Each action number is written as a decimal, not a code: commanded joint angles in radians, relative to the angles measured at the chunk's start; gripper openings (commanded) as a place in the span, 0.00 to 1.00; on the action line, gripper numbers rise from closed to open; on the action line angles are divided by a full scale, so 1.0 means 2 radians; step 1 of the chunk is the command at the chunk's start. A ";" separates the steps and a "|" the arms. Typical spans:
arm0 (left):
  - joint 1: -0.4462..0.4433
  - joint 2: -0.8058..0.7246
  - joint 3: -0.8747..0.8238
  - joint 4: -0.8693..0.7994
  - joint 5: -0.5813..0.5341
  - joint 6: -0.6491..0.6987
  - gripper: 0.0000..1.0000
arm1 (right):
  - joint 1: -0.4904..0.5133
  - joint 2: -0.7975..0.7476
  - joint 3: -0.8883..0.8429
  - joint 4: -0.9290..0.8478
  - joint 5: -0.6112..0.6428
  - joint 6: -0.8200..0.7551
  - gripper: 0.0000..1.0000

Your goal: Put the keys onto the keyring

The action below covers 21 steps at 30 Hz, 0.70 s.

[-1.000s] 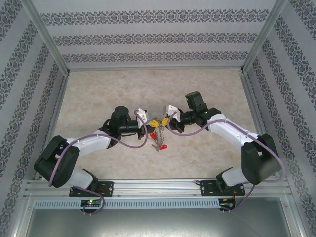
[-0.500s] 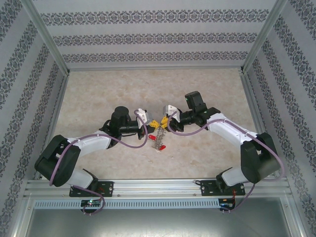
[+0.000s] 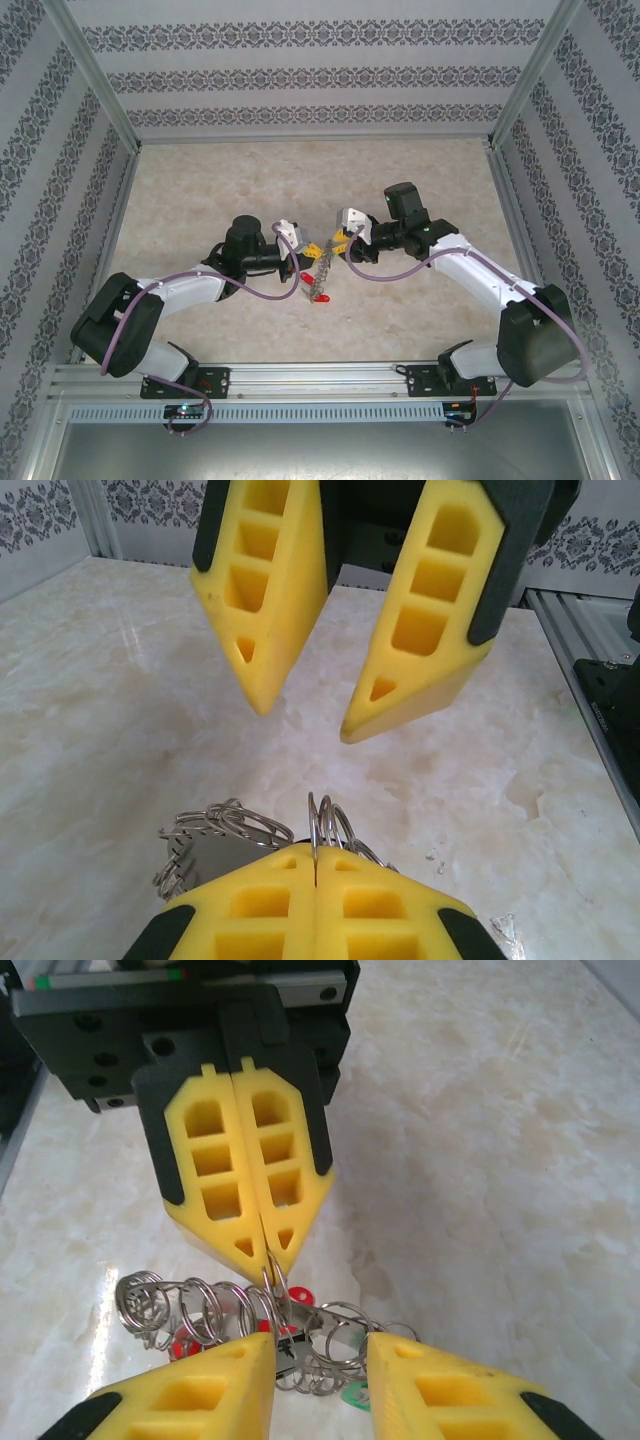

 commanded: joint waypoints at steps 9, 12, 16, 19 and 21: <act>0.002 -0.010 0.011 0.023 0.008 0.005 0.00 | 0.033 0.032 0.007 0.010 0.023 -0.031 0.34; 0.002 -0.010 0.011 0.021 0.006 0.005 0.00 | 0.034 0.024 -0.007 0.028 0.015 -0.025 0.35; 0.002 -0.010 0.009 0.025 0.006 0.001 0.00 | 0.035 0.019 -0.009 0.030 0.015 -0.023 0.32; 0.002 -0.009 0.008 0.027 0.007 0.001 0.00 | 0.036 0.023 -0.006 0.029 0.019 -0.027 0.28; 0.002 -0.009 0.008 0.028 0.007 0.000 0.00 | 0.037 0.028 -0.004 0.025 0.018 -0.027 0.17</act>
